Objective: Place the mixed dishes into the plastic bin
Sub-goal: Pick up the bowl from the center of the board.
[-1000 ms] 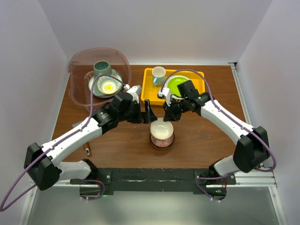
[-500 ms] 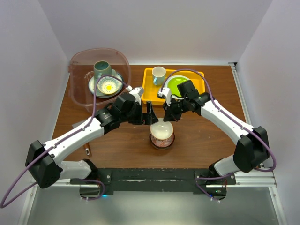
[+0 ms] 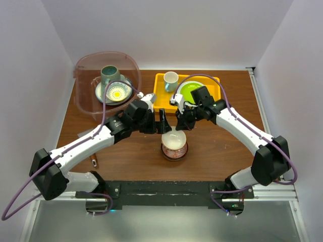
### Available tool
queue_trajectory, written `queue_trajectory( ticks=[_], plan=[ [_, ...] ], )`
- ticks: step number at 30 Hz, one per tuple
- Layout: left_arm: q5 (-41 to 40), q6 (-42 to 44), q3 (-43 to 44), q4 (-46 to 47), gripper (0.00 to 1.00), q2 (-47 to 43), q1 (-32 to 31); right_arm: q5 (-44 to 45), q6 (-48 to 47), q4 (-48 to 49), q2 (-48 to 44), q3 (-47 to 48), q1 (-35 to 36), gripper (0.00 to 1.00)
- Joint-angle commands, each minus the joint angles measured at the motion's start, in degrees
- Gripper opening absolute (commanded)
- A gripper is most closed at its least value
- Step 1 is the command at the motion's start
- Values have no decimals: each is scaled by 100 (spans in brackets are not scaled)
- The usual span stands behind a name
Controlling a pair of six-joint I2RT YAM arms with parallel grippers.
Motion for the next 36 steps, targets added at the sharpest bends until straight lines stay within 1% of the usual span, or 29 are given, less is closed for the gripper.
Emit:
queue_trajectory(
  ticks=[1,9,16,19,22,23,26,27,28,29,31,32,34,35,36],
  plan=[
    [-132,-72,315,119,100,70,-64,-302,152,271,-146,219,-20,0],
    [-229,-142,403,66,100,176,-99,-320,179,272,-119,246,-21,0],
    [-97,-107,482,84,100,351,-187,-311,249,315,-111,246,-20,0],
    [-88,-37,578,-126,100,474,-231,-294,275,324,-111,263,-21,0],
    [-211,68,736,-486,93,650,-275,-276,275,324,-111,325,-29,0],
    [-272,95,772,-566,87,685,-292,-285,275,315,-111,333,-38,0],
    [-474,183,921,-873,76,844,-354,-285,284,315,-119,342,-29,0],
    [-501,226,965,-1048,69,940,-371,-285,284,324,-128,334,-29,0],
    [-502,244,1070,-1154,67,984,-389,-285,293,324,-128,333,-38,0],
    [-754,271,1114,-1234,61,1045,-450,-276,293,324,-137,333,-38,0],
    [-879,341,1263,-1454,55,1169,-495,-268,301,324,-146,334,-38,0],
    [-923,359,1299,-1515,42,1204,-547,-267,302,324,-146,333,-47,0],
    [-1011,385,1404,-1647,28,1283,-582,-268,302,342,-163,325,-55,0],
    [-1055,411,1431,-1734,12,1301,-600,-267,302,350,-172,325,-64,0],
    [-1081,420,1475,-1770,6,1310,-609,-267,302,342,-172,325,-64,0]
  ],
)
